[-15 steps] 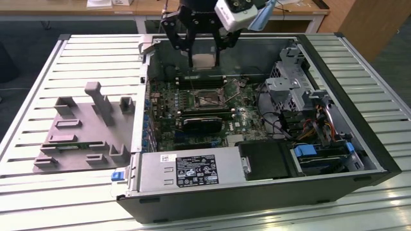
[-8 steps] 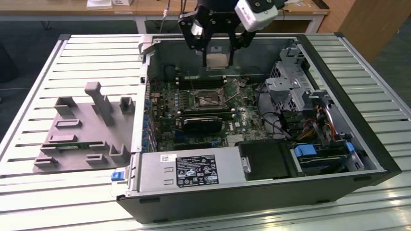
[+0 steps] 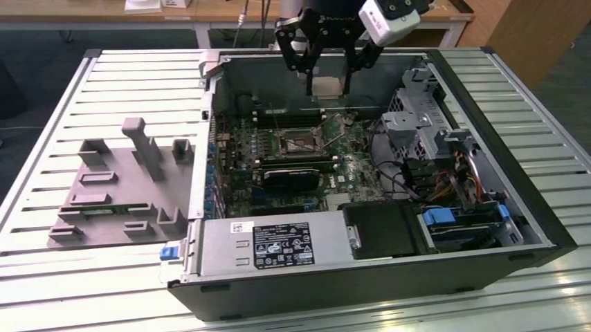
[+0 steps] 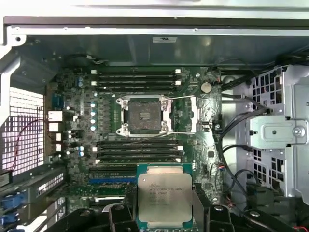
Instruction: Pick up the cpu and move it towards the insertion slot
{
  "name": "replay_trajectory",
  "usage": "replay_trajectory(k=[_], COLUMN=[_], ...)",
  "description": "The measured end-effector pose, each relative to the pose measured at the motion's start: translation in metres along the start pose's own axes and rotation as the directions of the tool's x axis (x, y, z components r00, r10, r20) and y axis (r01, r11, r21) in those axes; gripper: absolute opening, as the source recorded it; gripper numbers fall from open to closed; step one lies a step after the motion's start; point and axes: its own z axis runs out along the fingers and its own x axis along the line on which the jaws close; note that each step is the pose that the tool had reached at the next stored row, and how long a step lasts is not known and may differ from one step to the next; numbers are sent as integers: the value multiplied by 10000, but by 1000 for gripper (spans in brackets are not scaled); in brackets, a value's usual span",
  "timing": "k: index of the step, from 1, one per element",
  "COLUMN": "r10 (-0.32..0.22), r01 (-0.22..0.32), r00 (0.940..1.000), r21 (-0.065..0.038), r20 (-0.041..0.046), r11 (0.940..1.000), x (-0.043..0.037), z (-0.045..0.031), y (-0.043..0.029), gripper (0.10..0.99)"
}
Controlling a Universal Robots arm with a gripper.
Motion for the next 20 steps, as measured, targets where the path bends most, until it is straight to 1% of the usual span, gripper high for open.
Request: replay_trajectory(k=[2,8,20], r10=[21,90,193], r01=[-21,-90,-193], r00=[10000,10000,9998], r21=[1,4,9], r20=[0,-8,-19], r11=[10000,10000,9998], x=[-18,-40,-46], z=[10,46,100], y=[15,83,239], gripper=[541,541,541])
